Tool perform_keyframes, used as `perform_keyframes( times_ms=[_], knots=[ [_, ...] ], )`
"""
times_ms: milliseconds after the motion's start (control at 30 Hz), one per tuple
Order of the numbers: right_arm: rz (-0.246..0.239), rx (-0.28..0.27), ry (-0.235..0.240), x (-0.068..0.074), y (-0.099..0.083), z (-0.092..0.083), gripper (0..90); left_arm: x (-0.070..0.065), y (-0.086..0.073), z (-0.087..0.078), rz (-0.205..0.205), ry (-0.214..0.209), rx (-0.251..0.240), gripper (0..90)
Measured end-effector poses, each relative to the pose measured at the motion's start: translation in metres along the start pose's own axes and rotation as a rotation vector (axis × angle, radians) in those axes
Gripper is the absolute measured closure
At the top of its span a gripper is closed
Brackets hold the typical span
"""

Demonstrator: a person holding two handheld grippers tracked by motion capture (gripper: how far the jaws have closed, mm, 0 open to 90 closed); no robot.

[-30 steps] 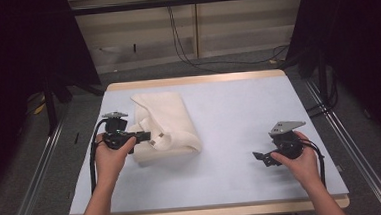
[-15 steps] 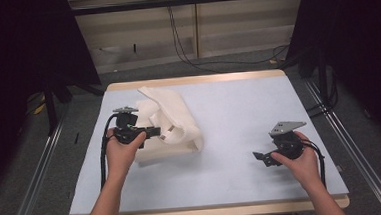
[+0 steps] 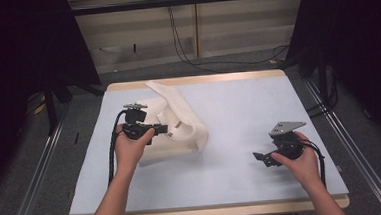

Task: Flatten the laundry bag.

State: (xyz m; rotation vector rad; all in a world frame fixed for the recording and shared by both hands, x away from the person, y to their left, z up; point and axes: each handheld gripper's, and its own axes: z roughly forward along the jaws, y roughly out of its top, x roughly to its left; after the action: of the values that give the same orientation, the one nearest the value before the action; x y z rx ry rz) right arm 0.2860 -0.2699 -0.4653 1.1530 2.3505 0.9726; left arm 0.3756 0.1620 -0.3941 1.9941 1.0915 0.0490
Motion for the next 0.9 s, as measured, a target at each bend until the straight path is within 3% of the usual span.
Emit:
perform_keyframes(
  times_ms=[267,433,733,900],
  knots=[
    [-0.002,-0.001,0.007,0.0,0.0,0.0,2.9,-0.009,0.008,0.015,0.024,-0.006,0.008,77.7],
    [-0.002,0.004,0.01,0.0,0.0,0.001,3.0,-0.011,0.01,0.021,0.032,-0.006,0.006,70.8],
    [-0.009,0.009,0.012,0.0,-0.001,0.002,2.9,-0.016,0.011,0.017,0.039,-0.002,-0.009,44.1],
    [-0.01,0.007,0.014,0.003,0.0,0.003,2.9,-0.018,0.011,0.015,0.043,0.005,-0.004,36.2]
  ],
)
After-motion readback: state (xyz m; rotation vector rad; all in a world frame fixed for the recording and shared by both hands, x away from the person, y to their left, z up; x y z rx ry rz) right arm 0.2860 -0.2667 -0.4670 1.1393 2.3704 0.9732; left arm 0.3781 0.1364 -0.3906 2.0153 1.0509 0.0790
